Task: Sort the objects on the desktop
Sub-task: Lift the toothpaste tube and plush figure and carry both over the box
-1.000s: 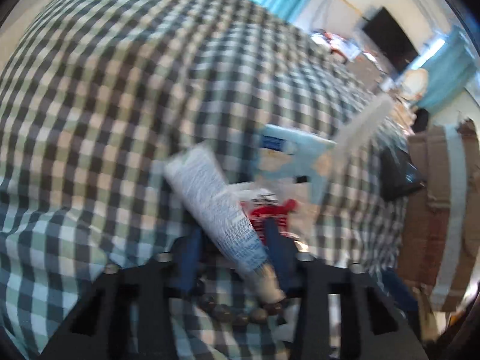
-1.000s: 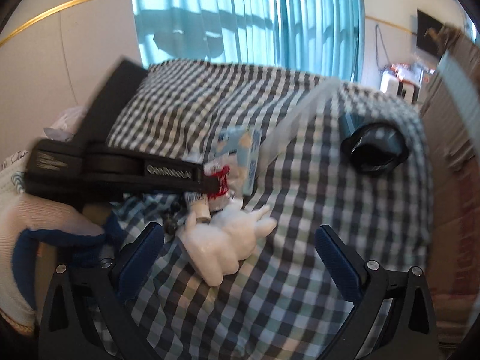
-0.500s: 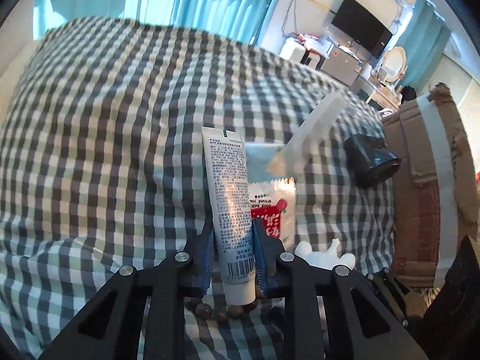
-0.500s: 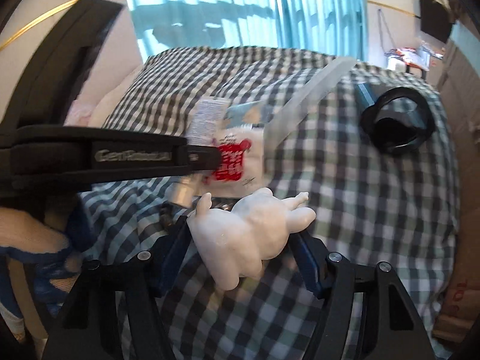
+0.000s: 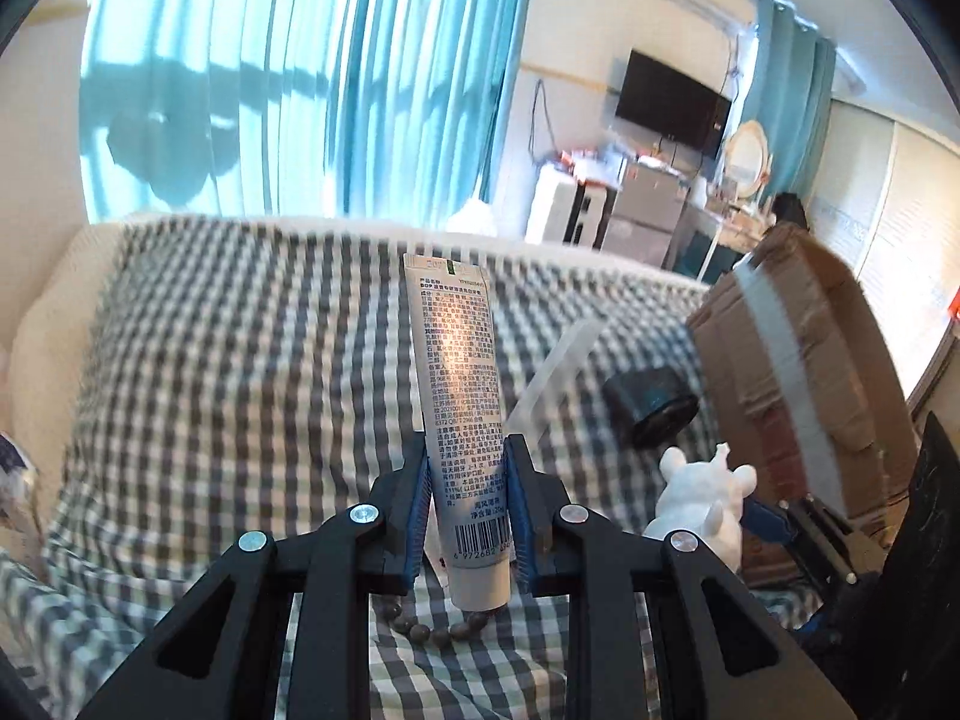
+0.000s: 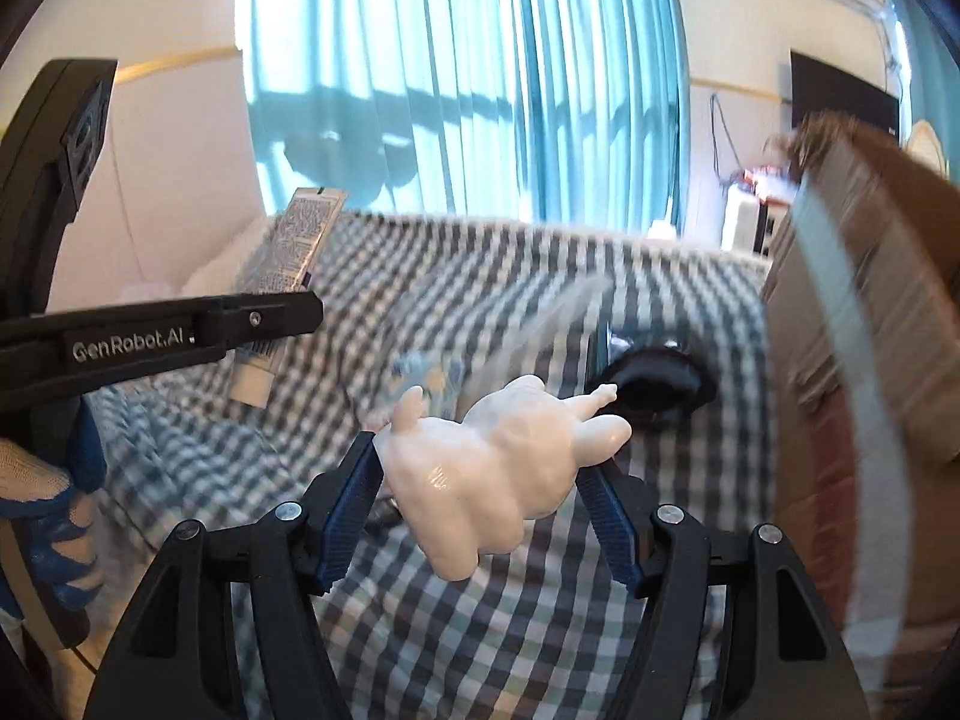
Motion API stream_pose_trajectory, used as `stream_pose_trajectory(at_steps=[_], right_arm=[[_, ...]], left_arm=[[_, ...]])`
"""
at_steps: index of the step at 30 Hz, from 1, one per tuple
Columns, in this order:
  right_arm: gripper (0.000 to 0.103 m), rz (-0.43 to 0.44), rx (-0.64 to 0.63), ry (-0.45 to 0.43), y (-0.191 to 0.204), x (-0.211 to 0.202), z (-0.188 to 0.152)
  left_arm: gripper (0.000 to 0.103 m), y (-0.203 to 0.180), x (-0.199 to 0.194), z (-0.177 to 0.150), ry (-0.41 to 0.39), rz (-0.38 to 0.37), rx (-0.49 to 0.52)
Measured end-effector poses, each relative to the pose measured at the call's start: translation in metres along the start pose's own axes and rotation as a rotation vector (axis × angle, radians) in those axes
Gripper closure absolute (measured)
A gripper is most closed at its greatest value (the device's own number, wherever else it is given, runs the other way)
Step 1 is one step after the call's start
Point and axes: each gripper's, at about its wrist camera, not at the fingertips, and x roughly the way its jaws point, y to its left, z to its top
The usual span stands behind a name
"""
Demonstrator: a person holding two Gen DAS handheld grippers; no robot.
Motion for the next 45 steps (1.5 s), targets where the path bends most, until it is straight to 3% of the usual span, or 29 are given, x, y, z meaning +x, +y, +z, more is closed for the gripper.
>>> stream_pose_trajectory(at_steps=[7, 21, 28, 34, 41, 45], right_arm=[[0.037, -0.004, -0.041, -0.133, 0.025, -0.048, 0.028], [0.037, -0.024, -0.085, -0.333, 0.050, -0.146, 0.051], [0.037, -0.032, -0.079, -0.393, 0.049, -0.176, 0.057], [0.037, -0.056, -0.080, -0.441, 0.040, -0.197, 0.061], [0.037, -0.114, -0.057, -0.461, 0.015, -0.213, 0.062], [0.037, -0.202, -0.061, -0.458, -0.004, -0.224, 0.064]], left_arm=[[0.079, -0.028, -0.047, 0.022, -0.148, -0.007, 0.043], [0.079, -0.059, -0.156, 0.036, -0.394, 0.092, 0.070], [0.079, -0.074, -0.180, 0.033, -0.446, 0.113, 0.075], [0.079, -0.080, -0.183, 0.036, -0.440, 0.063, 0.064], [0.079, -0.100, -0.188, 0.046, -0.488, 0.080, 0.075], [0.079, -0.118, -0.185, 0.055, -0.500, 0.056, 0.094]])
